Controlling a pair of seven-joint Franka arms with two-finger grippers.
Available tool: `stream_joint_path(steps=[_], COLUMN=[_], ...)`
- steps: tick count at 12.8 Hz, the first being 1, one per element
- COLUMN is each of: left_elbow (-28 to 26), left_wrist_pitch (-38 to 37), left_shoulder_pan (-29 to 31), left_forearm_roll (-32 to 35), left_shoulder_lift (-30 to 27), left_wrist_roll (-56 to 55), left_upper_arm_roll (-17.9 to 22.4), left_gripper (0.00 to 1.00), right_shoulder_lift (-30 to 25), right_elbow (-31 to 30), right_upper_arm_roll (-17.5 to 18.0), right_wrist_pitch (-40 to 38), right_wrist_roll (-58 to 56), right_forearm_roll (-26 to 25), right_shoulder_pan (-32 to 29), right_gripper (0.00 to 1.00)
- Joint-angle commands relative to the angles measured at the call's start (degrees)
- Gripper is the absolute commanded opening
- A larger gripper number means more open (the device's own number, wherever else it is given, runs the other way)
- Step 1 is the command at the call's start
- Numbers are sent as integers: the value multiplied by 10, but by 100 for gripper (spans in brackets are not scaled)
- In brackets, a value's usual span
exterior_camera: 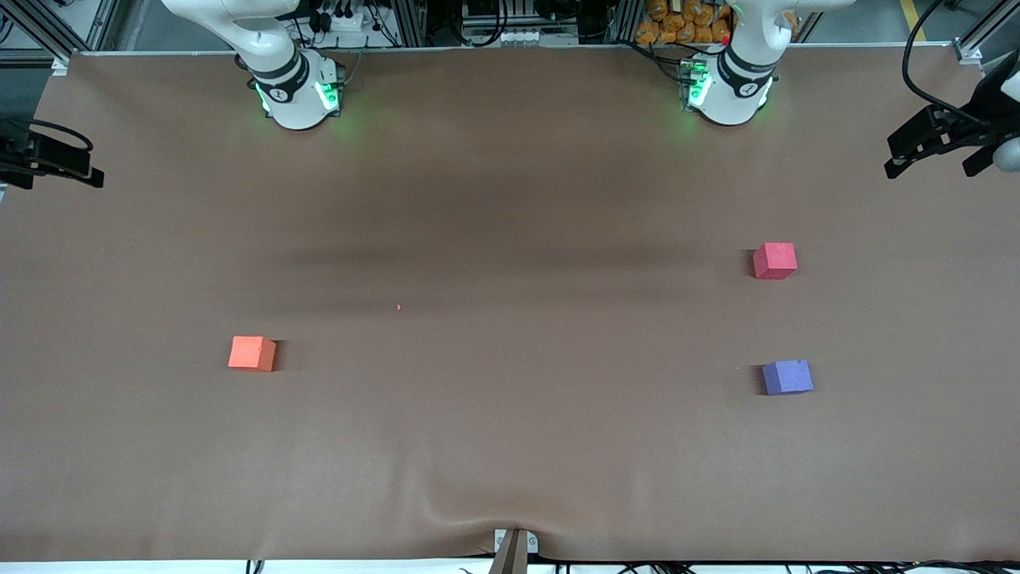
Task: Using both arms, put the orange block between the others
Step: 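Reach the right gripper out toward the orange cube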
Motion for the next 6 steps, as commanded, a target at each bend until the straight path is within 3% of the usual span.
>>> stream_joint_path(steps=[1,6], left_elbow=[13,12], left_wrist_pitch=[-1,-1], left_shoulder_pan=[2,8], left_forearm_roll=[-9,-9], left_shoulder_lift=[8,5], left_wrist_roll=[7,7], left_upper_arm_roll=[-1,0], left_gripper=[100,100], right_shoulder_lift=[-10,-9], right_elbow=[3,3], right_upper_arm_roll=[5,6], right_wrist_pitch=[-5,-5], right_wrist_roll=[-4,-2], right_forearm_roll=[-27,-25], right_shoulder_pan=[1,1], right_gripper=[100,100])
